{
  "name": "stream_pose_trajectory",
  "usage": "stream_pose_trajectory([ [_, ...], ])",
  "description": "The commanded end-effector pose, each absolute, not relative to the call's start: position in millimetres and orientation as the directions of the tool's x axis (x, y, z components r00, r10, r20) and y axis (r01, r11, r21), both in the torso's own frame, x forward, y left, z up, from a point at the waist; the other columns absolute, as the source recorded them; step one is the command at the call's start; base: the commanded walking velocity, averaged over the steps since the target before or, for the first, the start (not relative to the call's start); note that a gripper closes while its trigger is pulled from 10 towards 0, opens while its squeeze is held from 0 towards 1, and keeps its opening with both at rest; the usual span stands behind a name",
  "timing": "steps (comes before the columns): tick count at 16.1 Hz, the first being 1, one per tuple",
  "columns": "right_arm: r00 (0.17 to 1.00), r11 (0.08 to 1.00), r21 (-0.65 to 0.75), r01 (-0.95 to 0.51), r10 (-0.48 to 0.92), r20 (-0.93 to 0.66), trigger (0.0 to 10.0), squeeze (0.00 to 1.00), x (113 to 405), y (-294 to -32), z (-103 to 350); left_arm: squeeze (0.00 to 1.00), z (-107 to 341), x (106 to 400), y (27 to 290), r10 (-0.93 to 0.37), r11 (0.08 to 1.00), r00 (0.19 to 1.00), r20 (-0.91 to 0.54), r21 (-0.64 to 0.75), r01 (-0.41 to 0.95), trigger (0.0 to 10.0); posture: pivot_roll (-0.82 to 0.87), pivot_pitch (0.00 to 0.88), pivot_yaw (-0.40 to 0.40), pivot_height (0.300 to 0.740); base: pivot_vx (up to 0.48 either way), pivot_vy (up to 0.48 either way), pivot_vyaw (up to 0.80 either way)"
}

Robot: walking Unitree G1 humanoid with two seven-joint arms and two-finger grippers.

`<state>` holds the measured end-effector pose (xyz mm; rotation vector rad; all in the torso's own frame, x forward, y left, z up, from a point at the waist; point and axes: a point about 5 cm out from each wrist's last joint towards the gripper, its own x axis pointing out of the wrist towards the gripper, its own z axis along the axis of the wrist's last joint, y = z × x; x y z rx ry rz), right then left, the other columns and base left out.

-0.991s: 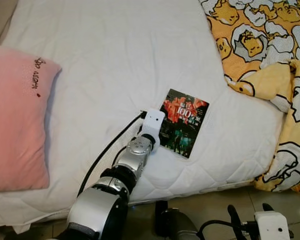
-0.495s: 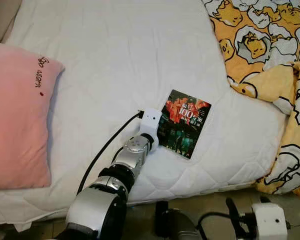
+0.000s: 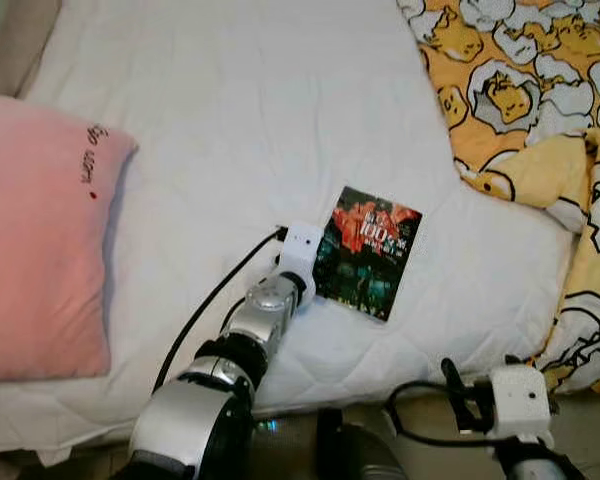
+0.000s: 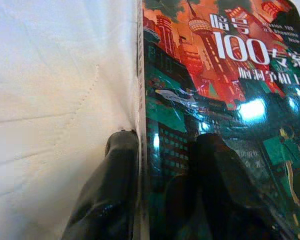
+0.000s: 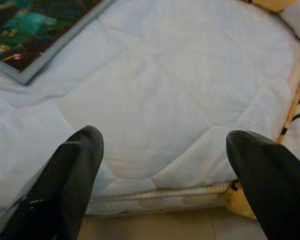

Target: Clean up the room

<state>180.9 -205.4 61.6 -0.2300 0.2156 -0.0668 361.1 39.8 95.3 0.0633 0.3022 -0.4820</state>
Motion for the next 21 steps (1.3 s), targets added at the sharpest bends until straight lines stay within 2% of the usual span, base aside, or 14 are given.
stream_pose_trajectory([
  [1, 0.969, 0.969, -0.231, 0.082, -0.132, -0.21, 10.0, 0.0, 183.1, -214.5, 57.2, 0.0, 59.6, 336.2, 27.9, -0.503, 0.844, 0.737, -0.45, -0.072, 0.532, 0.0, -0.11, 0.187, -0.069, 0.74, 0.0, 0.0, 0.0],
  [5, 0.98, 0.978, -0.164, 0.132, -0.154, -0.129, 10.0, 0.0, 222.4, -210.6, 64.3, 0.0, 80.5, 350.9, 37.5, -0.537, 0.84, 0.771, -0.343, -0.13, 0.527, 0.0, -0.03, 0.081, -0.02, 0.74, 0.0, 0.0, 0.0],
  [8, 0.975, 0.977, -0.123, 0.172, -0.187, -0.12, 10.0, 0.0, 242.3, -211.8, 59.6, 0.0, 90.7, 356.1, 42.8, -0.582, 0.812, 0.761, -0.287, -0.153, 0.563, 0.0, 0.04, 0.015, 0.013, 0.74, 0.0, 0.0, 0.0],
  [10, 0.977, 0.978, -0.11, 0.178, -0.189, -0.099, 10.0, 0.0, 253.2, -208.9, 61.6, 0.0, 100.4, 363.6, 52.7, -0.515, 0.855, 0.823, -0.24, -0.079, 0.512, 0.0, 0.05, 0.0, 0.026, 0.74, 0.0, 0.0, 0.0],
  [11, 0.985, 0.979, -0.113, 0.168, -0.172, -0.03, 10.0, 0.0, 267.0, -203.3, 72.8, 0.0, 111.7, 370.5, 70.3, -0.39, 0.888, 0.906, -0.167, 0.194, 0.418, 10.0, 0.07, 0.0, 0.042, 0.74, 0.0, 0.0, 0.0],
  [13, 0.983, 0.981, -0.063, 0.181, -0.179, 0.031, 10.0, 0.0, 276.3, -205.5, 88.2, 0.0, 117.2, 358.8, 92.1, -0.319, 0.918, 0.948, 0.0, 0.249, 0.309, 10.0, 0.08, 0.0, 0.045, 0.74, 0.0, 0.0, 0.0],
  [14, 0.984, 0.983, -0.049, 0.179, -0.178, 0.021, 10.0, 0.0, 277.3, -206.0, 87.6, 1.0, 114.7, 352.7, 95.1, -0.322, 0.926, 0.946, 0.017, 0.211, 0.312, 10.0, 0.09, 0.0, 0.038, 0.74, 0.0, 0.0, 0.0],
  [15, 0.985, 0.985, 0.029, 0.171, -0.17, -0.019, 10.0, 1.0, 276.4, -207.3, 81.9, 1.0, 99.0, 340.0, 95.5, -0.31, 0.94, 0.95, -0.024, 0.139, 0.311, 10.0, 0.1, 0.0, 0.021, 0.74, 0.0, 0.0, 0.0],
  [16, 0.987, 0.984, 0.067, 0.162, -0.161, -0.028, 10.0, 1.0, 273.8, -207.6, 78.6, 1.0, 92.8, 336.5, 90.9, -0.307, 0.947, 0.951, -0.042, 0.082, 0.31, 10.0, 0.1, 0.0, 0.014, 0.74, 0.0, 0.0, 0.0],
  [18, 0.982, 0.979, 0.085, 0.186, -0.182, -0.056, 10.0, 1.0, 271.3, -211.0, 71.1, 1.0, 93.2, 332.1, 83.3, -0.327, 0.943, 0.945, -0.011, 0.055, 0.327, 10.0, 0.11, 0.0, 0.006, 0.74, 0.0, 0.0, 0.0],
  [19, 0.979, 0.976, 0.087, 0.198, -0.192, -0.075, 10.0, 1.0, 269.1, -212.9, 66.0, 1.0, 93.1, 330.6, 84.6, -0.291, 0.951, 0.956, -0.014, 0.108, 0.291, 10.0, 0.11, 0.0, -0.001, 0.74, 0.0, 0.0, 0.0],
  [21, 0.973, 0.976, 0.049, 0.213, -0.208, -0.096, 10.0, 1.0, 265.4, -216.6, 59.6, 1.0, 87.6, 328.2, 93.1, -0.241, 0.962, 0.969, -0.055, 0.12, 0.246, 10.0, 0.11, 0.0, -0.002, 0.74, 0.0, 0.0, 0.0],
])
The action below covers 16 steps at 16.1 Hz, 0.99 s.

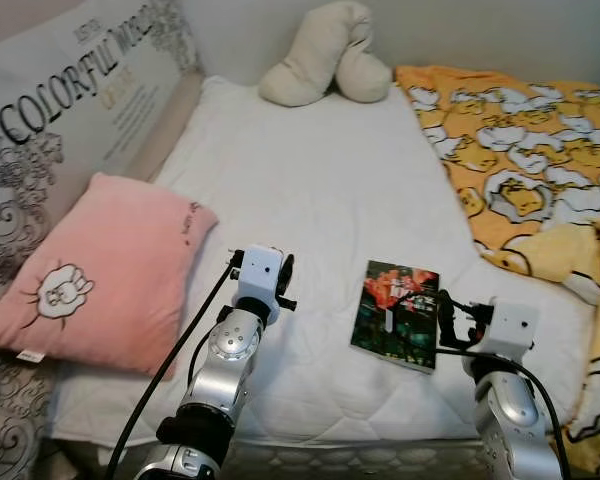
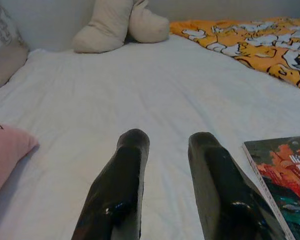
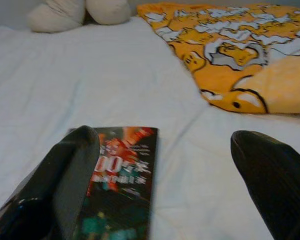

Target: Clean up the room

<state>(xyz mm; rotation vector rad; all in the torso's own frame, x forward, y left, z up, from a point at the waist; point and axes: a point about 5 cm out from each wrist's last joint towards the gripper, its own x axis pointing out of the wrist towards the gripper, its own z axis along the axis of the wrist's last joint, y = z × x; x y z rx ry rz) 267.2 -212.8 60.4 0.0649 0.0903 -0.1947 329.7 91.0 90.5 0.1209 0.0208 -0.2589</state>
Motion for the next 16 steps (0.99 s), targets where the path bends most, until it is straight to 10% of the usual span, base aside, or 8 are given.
stream_pose_trajectory([
  [1, 0.972, 0.975, 0.041, 0.216, -0.211, -0.102, 10.0, 1.0, 263.0, -219.1, 56.5, 1.0, 84.2, 325.6, 100.1, -0.226, 0.962, 0.973, -0.054, 0.143, 0.232, 10.0, 0.11, 0.0, -0.004, 0.74, 0.0, 0.0, 0.0],
  [5, 0.985, 0.986, 0.036, 0.16, -0.157, -0.07, 10.0, 1.0, 266.7, -206.4, 58.8, 1.0, 88.8, 324.1, 123.5, -0.06, 0.997, 0.997, -0.042, -0.06, 0.057, 10.0, 0.11, 0.0, 0.002, 0.74, 0.0, 0.0, 0.0],
  [7, 0.987, 0.99, 0.018, 0.137, -0.135, -0.082, 10.0, 1.0, 268.1, -200.8, 55.6, 1.0, 66.8, 317.5, 127.9, -0.031, 0.993, 0.975, -0.219, 0.108, 0.056, 10.0, 0.12, 0.0, 0.01, 0.74, 0.0, 0.0, 0.0],
  [10, 0.989, 0.991, 0.038, 0.131, -0.129, -0.07, 10.0, 1.0, 264.8, -198.3, 55.3, 1.0, 83.7, 316.2, 108.4, -0.299, 0.95, 0.949, -0.1, 0.057, 0.306, 10.0, 0.13, 0.0, 0.008, 0.74, 0.0, 0.0, 0.0],
  [16, 0.991, 0.994, 0.001, 0.109, -0.108, -0.079, 10.0, 1.0, 261.2, -192.2, 51.1, 1.0, 86.9, 320.4, 87.2, -0.308, 0.951, 0.947, -0.092, 0.009, 0.31, 10.0, 0.1, 0.0, 0.01, 0.74, 0.0, -0.133, 0.0],
])
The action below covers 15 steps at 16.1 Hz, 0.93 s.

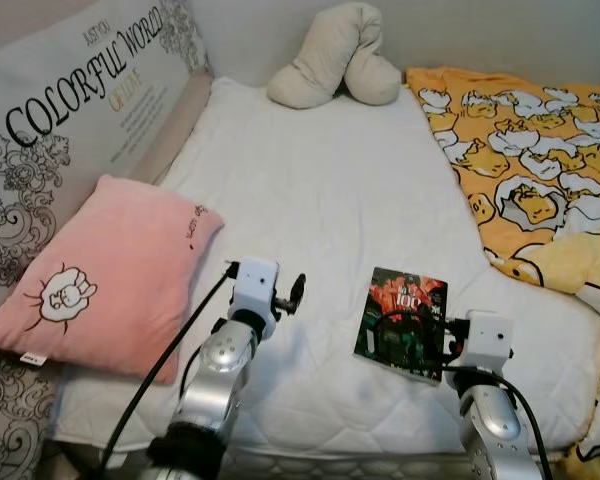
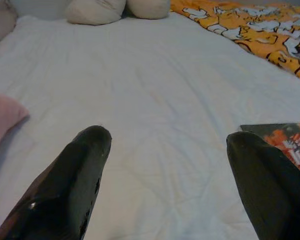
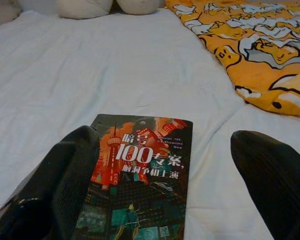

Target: Clean up the room

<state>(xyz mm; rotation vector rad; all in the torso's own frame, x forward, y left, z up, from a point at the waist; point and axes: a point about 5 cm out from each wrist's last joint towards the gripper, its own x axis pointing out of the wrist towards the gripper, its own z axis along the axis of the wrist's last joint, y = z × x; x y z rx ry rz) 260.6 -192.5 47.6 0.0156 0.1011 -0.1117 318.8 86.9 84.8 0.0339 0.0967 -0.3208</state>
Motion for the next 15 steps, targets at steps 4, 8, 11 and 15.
stream_pose_trajectory([
  [4, 0.992, 0.995, -0.023, 0.102, -0.103, -0.077, 10.0, 0.0, 266.2, -193.2, 54.2, 1.0, 87.8, 322.1, 78.2, -0.347, 0.938, 0.934, -0.086, -0.033, 0.345, 10.0, 0.09, 0.0, 0.01, 0.74, 0.0, -0.48, 0.0],
  [8, 0.993, 0.994, -0.059, 0.087, -0.091, -0.081, 10.0, 0.0, 256.4, -193.8, 52.5, 0.0, 98.1, 338.5, 84.0, -0.223, 0.974, 0.974, 0.026, -0.04, 0.224, 10.0, 0.07, 0.005, 0.0, 0.74, 0.0, 0.0, 0.0],
  [11, 0.99, 0.993, -0.077, 0.089, -0.096, -0.102, 10.0, 0.0, 244.7, -199.1, 48.4, 0.0, 83.8, 343.0, 90.0, -0.206, 0.973, 0.971, -0.122, 0.079, 0.216, 10.0, 0.04, 0.029, -0.003, 0.74, 0.0, 0.0, 0.0],
  [15, 0.973, 0.986, -0.126, 0.112, -0.134, -0.185, 10.0, 0.0, 207.6, -215.8, 35.5, 0.0, 71.2, 342.3, 76.8, -0.321, 0.943, 0.929, -0.183, 0.03, 0.332, 10.0, -0.01, 0.112, -0.041, 0.74, 0.0, 0.0, 0.0],
])
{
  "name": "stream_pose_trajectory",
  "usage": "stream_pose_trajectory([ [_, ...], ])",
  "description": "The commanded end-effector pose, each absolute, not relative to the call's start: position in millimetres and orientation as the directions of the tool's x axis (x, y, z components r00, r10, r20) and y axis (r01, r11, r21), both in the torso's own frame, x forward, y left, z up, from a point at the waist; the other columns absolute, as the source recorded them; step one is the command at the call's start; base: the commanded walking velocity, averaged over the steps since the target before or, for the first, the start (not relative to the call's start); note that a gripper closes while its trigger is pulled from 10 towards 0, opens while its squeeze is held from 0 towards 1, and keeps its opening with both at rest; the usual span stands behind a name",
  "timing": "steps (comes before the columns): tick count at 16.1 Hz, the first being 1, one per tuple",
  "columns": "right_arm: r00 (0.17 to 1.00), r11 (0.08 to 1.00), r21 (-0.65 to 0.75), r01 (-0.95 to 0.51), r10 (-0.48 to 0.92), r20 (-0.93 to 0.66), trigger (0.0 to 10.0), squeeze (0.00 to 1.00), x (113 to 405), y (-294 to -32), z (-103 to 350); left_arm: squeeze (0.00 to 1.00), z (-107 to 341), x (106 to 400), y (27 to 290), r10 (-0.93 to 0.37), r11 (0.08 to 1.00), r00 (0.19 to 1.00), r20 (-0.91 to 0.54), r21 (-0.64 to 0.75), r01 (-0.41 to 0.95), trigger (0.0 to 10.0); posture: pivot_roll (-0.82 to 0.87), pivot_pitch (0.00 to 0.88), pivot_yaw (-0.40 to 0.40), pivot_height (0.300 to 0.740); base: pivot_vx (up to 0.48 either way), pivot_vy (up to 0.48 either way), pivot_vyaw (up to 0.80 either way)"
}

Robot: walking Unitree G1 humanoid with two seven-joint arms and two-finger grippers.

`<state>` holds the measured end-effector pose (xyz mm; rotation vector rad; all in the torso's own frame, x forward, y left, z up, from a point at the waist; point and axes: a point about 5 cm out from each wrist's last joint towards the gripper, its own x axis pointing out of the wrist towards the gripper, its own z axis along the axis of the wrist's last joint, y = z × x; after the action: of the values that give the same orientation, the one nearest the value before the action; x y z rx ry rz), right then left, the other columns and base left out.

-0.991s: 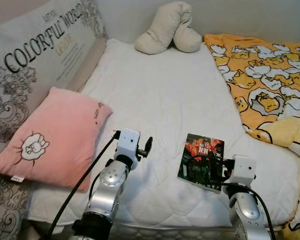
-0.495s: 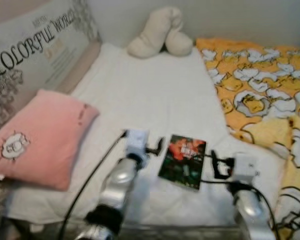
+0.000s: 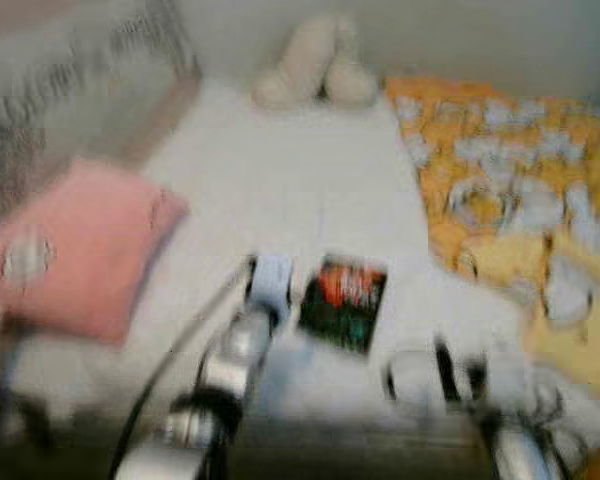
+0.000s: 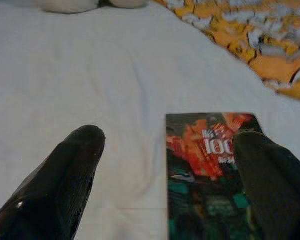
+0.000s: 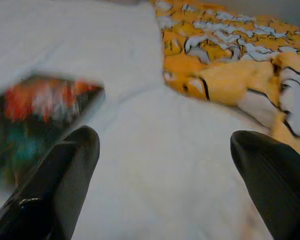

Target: Clean up the room

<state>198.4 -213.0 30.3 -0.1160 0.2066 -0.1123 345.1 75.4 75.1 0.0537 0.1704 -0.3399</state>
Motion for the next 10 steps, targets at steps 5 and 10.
stream_pose_trajectory([
  [5, 0.952, 0.985, -0.156, -0.071, 0.02, -0.304, 10.0, 0.0, 140.9, -196.2, 21.4, 0.0, 76.8, 353.7, 73.6, -0.276, 0.956, 0.933, -0.23, 0.036, 0.292, 10.0, -0.1, 0.304, -0.092, 0.74, 0.0, 0.0, 0.0],
  [10, 0.966, 0.994, -0.094, -0.06, 0.034, -0.257, 10.0, 0.0, 136.4, -184.3, 51.5, 0.0, 81.8, 360.2, 87.7, -0.153, 0.973, 0.965, -0.215, 0.14, 0.186, 10.0, -0.16, 0.39, -0.113, 0.74, 0.0, 0.0, 0.0],
])
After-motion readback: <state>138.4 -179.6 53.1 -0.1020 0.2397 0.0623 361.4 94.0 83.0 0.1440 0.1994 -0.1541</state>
